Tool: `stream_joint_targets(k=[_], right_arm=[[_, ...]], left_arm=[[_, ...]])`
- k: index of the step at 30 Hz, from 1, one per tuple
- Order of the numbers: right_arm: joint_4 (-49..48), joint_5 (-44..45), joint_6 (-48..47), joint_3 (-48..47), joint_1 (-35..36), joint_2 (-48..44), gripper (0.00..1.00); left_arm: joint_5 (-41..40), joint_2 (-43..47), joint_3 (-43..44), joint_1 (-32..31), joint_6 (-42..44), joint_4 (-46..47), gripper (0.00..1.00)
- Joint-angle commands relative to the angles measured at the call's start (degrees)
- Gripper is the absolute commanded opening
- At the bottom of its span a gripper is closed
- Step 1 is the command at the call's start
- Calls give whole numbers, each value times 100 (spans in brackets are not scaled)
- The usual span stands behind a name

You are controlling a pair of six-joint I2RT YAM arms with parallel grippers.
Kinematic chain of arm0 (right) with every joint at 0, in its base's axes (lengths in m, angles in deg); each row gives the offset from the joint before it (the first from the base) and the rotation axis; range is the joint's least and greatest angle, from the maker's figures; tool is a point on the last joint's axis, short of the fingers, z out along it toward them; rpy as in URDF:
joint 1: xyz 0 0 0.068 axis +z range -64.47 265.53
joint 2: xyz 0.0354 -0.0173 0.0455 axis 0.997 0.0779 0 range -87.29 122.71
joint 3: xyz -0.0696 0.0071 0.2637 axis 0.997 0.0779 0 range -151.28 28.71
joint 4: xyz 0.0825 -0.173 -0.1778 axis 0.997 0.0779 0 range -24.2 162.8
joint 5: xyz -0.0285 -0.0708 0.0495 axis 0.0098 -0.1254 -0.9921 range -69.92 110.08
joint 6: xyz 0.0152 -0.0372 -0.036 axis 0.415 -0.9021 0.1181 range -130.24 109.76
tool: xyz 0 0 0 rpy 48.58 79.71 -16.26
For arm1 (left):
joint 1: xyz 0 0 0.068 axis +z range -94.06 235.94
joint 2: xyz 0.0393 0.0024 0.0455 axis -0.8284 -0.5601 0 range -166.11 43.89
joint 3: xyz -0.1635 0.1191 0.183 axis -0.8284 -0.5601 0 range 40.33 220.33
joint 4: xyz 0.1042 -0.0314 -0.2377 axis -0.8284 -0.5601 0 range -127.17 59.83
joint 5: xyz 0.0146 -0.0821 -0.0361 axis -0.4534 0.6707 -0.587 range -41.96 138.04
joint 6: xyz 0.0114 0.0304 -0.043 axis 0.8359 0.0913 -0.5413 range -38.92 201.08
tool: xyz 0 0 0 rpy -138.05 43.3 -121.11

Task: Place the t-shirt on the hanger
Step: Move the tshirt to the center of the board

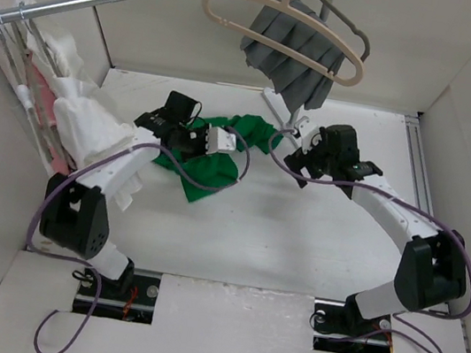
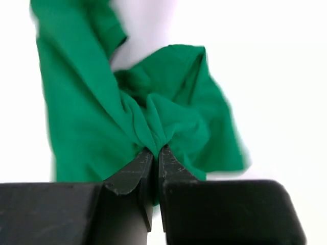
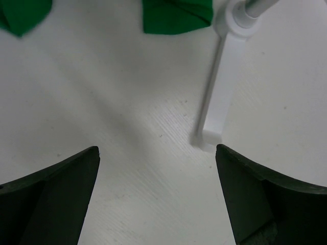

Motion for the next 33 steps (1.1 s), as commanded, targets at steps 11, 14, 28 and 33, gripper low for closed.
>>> stream_joint_targets(k=[11,14,28,33], right_arm=[[-668,-1258,-174,218,658,344,100],[-791,-1653,-244,16,877,740,100],[-1073,-1548,151,-662,1003,2464,22],[-1073,-1724,2,-21,545,1622,0]], left_arm=[[1668,2209,-745,-501,733,-2643,0],[1527,2666,-1192,-501,361,-2107,0],[965,3616,-1783,-501,-1254,-1228,0],[789,4133,-1836,-501,-2289,-238,0]])
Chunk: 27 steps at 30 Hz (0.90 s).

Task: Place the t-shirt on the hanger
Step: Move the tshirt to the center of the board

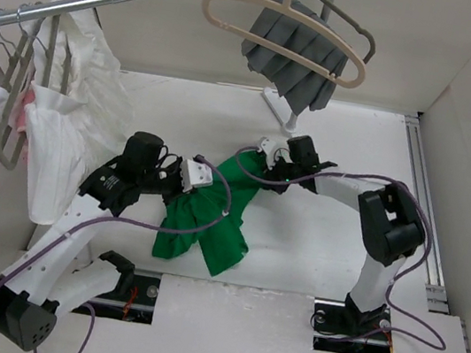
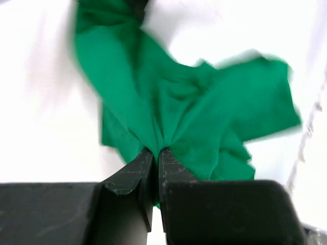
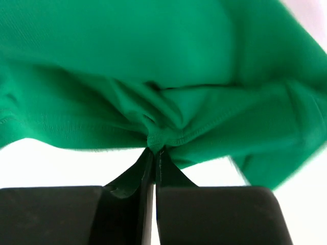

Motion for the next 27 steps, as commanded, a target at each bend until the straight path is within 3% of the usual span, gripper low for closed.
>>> stream_joint_targets(k=[1,6,9,12,13,16,19,21,22,25,27], right_arm=[[-116,-216,-66,410,-402,-923,0],[708,-506,-48,1044,-1184,-3099,0],[1577,-507,-346,965,-1020,-3832,0],[1616,-752,-199,938,-799,-4387,0],[1563,-753,-102,1000,-798,-4449,0],[1109,-832,372,1071,-798,-4450,0],[834,-718,830,1063,-947,-3985,0],[833,-543,945,773,-1027,-3476,0],[894,-385,1023,659,-1105,-3309,0],[842,-234,1234,333,-1263,-2755,0],[745,-234,1287,123,-1264,-2413,0]], left_arm=[[-367,447,-107,6,-1194,1156,0],[-1956,81,-257,67,-2197,2342,0],[-2556,-386,-257,278,-2383,2817,4],[-2953,-922,-187,279,-2217,3450,35],[-2953,-1002,-187,279,-2137,3626,57],[-2682,-1186,180,51,-1603,3611,77],[-1858,-1020,436,-536,-601,2971,76],[-1190,-1107,682,-897,6,1804,71],[-778,-1238,831,-1421,104,1356,69],[-921,-1852,851,-2337,105,457,67],[-1378,-2004,290,-2972,-97,778,67]])
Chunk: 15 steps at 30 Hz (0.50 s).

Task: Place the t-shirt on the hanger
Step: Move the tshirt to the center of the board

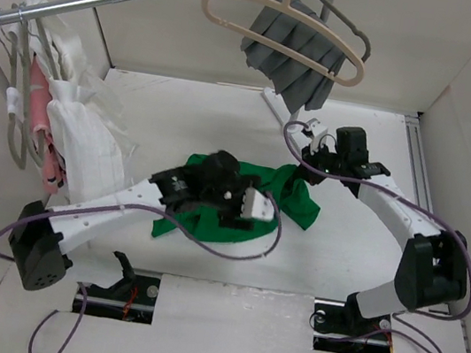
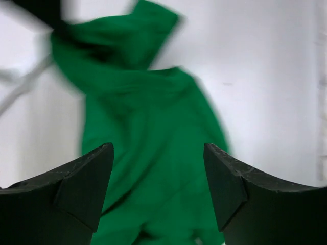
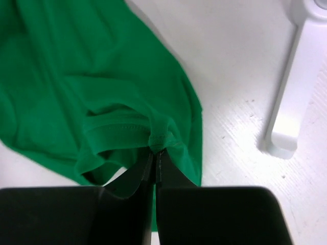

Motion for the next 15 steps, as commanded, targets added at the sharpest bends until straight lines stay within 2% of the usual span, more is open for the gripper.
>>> stream_joint_targets(k=[1,3,8,10,14,15], right_arm=[[-365,44,321,-593,-68,256,0],[-417,43,269,-593,-68,318,0],[-470,175,269,-453,-16,371,0],[-470,280,207,-383,-16,309,0],[-295,333,41,-259,-68,195,0],[-295,333,40,-259,-68,195,0]], left_arm=[[-112,-432,-618,-523,182,-398,67],[-341,-608,-935,-523,445,-52,70],[-280,-1670,-726,-576,666,282,72],[-552,-1944,-665,-576,910,283,72],[-334,-2393,-515,-549,1044,-6,66],[-333,-2454,-445,-549,1044,-59,56]])
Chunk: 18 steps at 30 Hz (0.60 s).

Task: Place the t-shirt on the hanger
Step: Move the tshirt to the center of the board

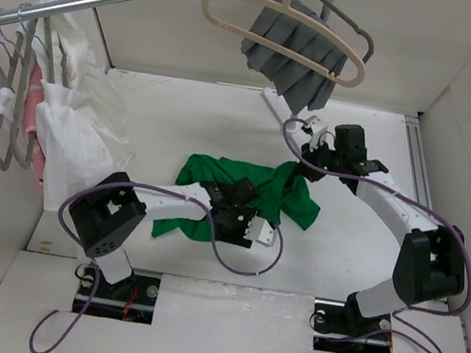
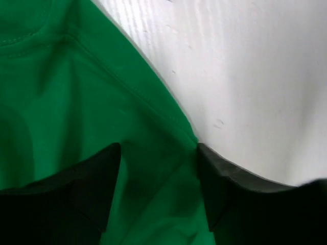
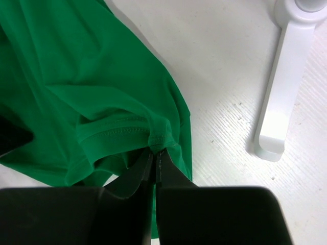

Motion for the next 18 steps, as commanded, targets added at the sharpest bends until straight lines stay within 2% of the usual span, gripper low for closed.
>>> stream_joint_targets(k=[1,3,4,6,7,8,9,10,11,12,15,16,18], right_arm=[[-109,112,-152,1,-72,-218,0],[-108,113,-231,1,-126,-218,0],[-21,113,-231,1,-187,-218,0],[225,113,-432,1,-309,-279,0],[321,113,-495,1,-363,-280,0],[418,113,-565,53,-433,-332,0],[584,113,-644,53,-573,-332,0],[751,60,-810,219,-635,-393,0],[753,60,-925,273,-688,-394,0],[962,-45,-1039,325,-688,-394,0],[1227,-378,-1417,379,-619,-394,0],[1227,-458,-1418,379,-348,-394,0],[1175,-520,-1418,379,74,-447,0]], left_arm=[[141,-129,246,97,241,-191,45],[142,-129,246,150,189,-191,13],[142,-25,246,151,-81,-121,0],[587,177,378,684,-355,-268,0],[1121,518,378,991,-504,-392,0],[1378,739,448,1760,-619,-454,0],[1642,967,448,2194,-568,-542,0],[2167,1405,448,3077,-54,-821,0],[2407,1618,448,3086,-49,-1041,0],[2540,1785,448,3808,830,-1278,0],[2244,2077,379,4184,1943,-2228,0],[2242,2129,239,4185,2173,-2378,0],[2364,2182,63,4185,1878,-2214,34]])
